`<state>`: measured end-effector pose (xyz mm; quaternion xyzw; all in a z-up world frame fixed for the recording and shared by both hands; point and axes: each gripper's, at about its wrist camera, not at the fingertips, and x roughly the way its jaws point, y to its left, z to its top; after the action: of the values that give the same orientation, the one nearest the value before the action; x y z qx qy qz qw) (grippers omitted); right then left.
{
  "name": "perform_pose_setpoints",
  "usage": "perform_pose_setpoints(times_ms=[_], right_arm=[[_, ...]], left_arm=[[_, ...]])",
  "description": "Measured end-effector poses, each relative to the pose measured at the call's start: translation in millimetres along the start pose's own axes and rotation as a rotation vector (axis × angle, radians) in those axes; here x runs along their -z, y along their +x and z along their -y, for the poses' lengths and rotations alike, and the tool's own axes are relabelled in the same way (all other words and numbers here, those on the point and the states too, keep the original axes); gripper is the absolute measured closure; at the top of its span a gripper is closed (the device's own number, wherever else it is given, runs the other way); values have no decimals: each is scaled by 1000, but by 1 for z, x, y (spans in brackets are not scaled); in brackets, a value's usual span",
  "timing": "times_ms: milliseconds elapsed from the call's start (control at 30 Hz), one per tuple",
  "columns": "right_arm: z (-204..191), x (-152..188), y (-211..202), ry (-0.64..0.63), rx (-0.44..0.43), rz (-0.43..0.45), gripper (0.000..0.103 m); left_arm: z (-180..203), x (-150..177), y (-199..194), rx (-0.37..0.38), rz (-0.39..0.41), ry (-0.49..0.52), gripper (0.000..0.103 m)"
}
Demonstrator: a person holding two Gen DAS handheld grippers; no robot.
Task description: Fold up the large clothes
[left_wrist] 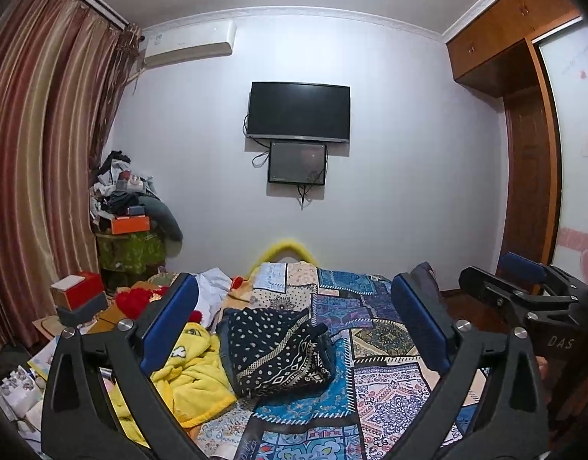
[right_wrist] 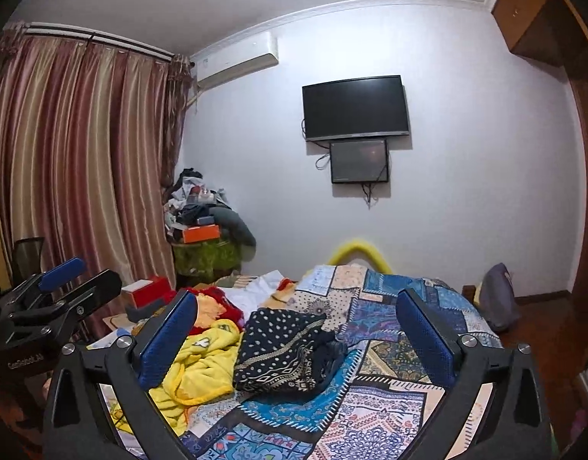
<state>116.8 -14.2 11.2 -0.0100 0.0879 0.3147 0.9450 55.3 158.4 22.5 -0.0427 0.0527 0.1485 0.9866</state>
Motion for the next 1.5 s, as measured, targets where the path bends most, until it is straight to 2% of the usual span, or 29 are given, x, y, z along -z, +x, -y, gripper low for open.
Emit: perform_pose_setpoints(times_ms=[667,1500], right_arm=[[0,4,6,-5,-12,-15,0],[12,11,13,66,-3,-39,0]], left_arm=[[-2,6,5,-7,-23,-9,1],[2,5,8,6,-15,12,1]])
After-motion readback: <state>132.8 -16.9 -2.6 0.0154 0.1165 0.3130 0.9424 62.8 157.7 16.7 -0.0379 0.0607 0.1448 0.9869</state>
